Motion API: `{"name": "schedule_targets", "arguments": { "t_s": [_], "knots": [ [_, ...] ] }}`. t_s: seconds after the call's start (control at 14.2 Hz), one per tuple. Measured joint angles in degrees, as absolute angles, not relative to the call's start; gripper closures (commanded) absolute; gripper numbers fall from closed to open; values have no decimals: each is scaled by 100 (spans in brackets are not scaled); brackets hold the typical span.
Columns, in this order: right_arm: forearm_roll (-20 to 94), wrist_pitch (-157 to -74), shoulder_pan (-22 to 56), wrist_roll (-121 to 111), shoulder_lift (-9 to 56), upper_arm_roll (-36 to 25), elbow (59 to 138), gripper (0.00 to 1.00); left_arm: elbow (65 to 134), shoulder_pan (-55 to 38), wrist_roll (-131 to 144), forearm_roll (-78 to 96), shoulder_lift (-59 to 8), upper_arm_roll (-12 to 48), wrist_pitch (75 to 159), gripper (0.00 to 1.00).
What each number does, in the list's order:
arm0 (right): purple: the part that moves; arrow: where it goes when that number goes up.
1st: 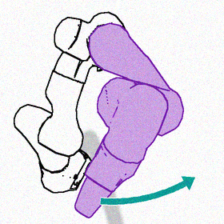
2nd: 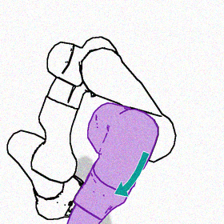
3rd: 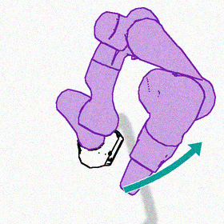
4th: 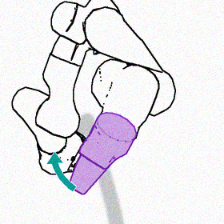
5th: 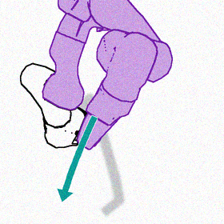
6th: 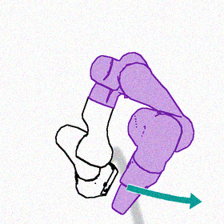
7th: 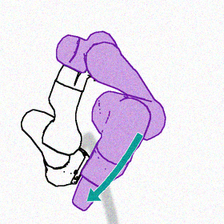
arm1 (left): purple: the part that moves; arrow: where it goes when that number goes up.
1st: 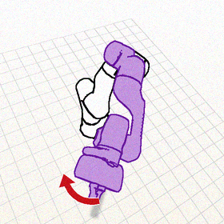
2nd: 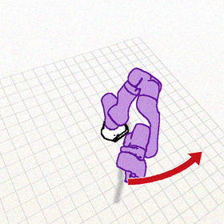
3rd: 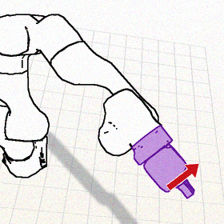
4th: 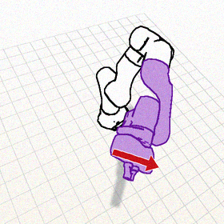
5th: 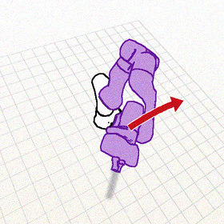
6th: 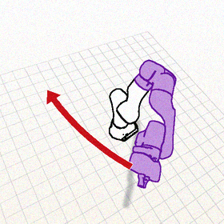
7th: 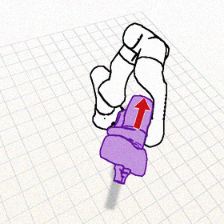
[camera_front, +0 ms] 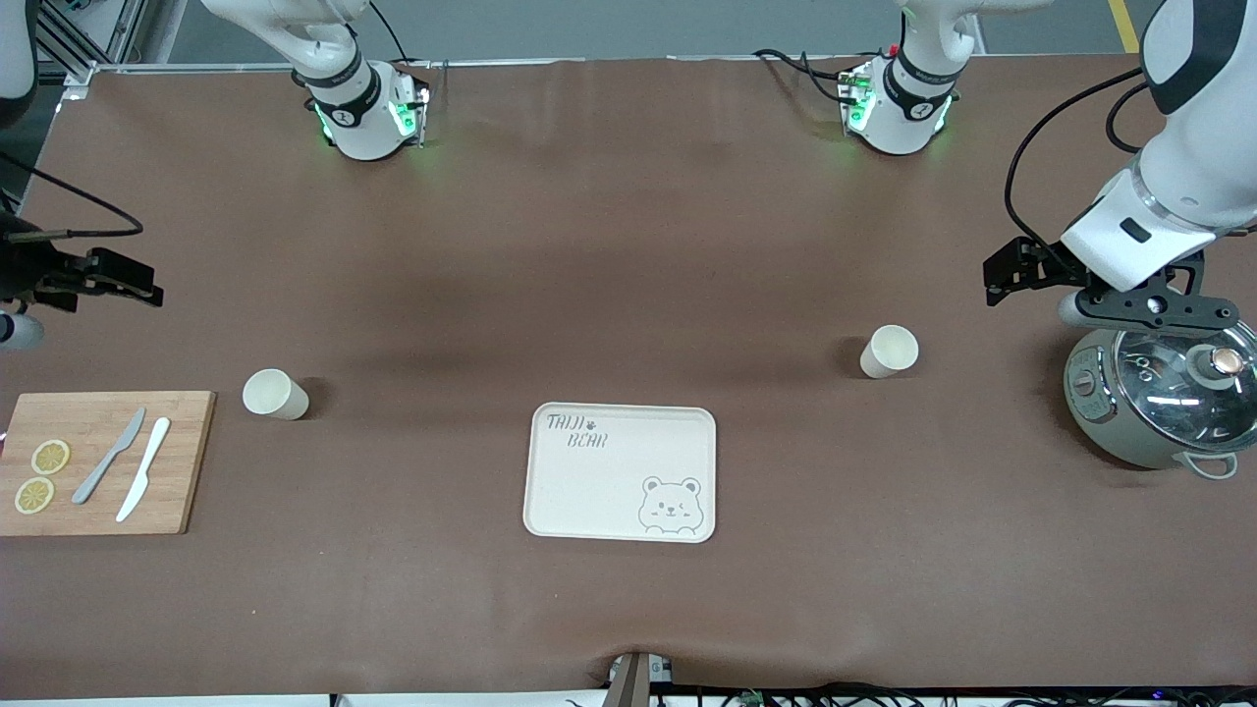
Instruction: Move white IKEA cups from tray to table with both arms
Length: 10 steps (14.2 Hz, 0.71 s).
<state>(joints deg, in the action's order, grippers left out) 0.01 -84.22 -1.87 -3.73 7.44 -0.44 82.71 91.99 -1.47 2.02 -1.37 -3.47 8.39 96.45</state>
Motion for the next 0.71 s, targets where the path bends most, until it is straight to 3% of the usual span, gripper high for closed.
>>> {"name": "schedule_targets", "arguments": {
  "t_s": [0.71],
  "knots": [
    [1,-8770,-191,-227,160,-84,9199,0,9199,-147,203,-137,-368,836,9640,0]
  ]
}}
